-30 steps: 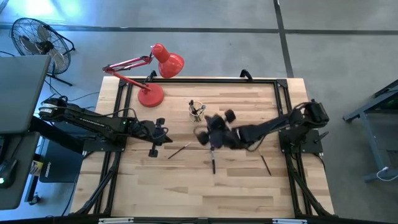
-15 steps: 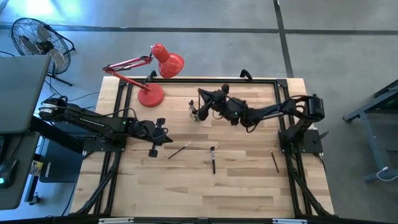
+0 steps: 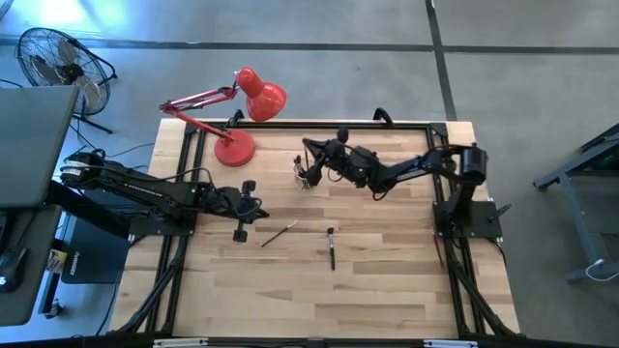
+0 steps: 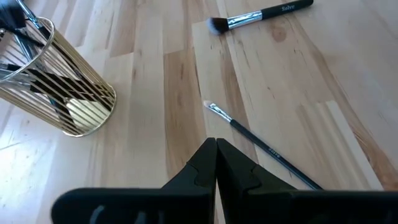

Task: Put items in baskets/containers
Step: Put the black eyeshadow brush into the gold pen holder

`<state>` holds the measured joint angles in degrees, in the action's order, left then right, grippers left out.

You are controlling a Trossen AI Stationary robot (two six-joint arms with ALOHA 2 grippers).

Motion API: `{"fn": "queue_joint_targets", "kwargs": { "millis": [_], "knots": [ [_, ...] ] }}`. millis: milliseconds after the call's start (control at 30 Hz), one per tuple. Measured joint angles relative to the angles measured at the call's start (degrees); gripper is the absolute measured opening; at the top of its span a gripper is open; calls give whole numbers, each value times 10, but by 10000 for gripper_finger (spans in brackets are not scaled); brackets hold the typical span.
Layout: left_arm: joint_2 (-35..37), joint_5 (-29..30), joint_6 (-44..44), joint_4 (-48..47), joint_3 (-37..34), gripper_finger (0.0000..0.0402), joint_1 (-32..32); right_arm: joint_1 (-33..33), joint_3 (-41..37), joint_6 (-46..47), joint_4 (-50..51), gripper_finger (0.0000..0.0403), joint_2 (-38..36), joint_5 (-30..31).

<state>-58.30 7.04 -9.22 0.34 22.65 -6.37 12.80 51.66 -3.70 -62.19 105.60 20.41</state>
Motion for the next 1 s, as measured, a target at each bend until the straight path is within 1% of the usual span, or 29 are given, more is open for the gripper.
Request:
{"fn": "queue_joint_targets", "kwargs": {
  "millis": [133,267,400,500,600,700,867,933,1000],
  "knots": [
    [0,1,0,0,0,1,0,0,0,-22,-10,0,29,1],
    [0,2,0,0,0,1,0,0,0,-23,1,0,42,-41],
    [0,2,-13,0,0,1,0,-1,0,-12,45,3,44,-70],
    [0,2,-13,0,0,1,0,-1,0,12,74,13,44,-54],
    [0,2,-15,0,0,1,0,-1,0,21,105,33,44,-47],
    [0,1,-15,0,0,1,0,-3,0,22,124,62,36,-44],
    [0,1,-15,-1,0,1,0,-18,0,4,140,116,-3,-24],
    [0,1,-15,-1,0,1,0,-28,0,-4,162,133,-29,-2],
    [0,1,-15,-1,0,1,0,-41,0,-6,206,146,-62,29]
  ]
}}
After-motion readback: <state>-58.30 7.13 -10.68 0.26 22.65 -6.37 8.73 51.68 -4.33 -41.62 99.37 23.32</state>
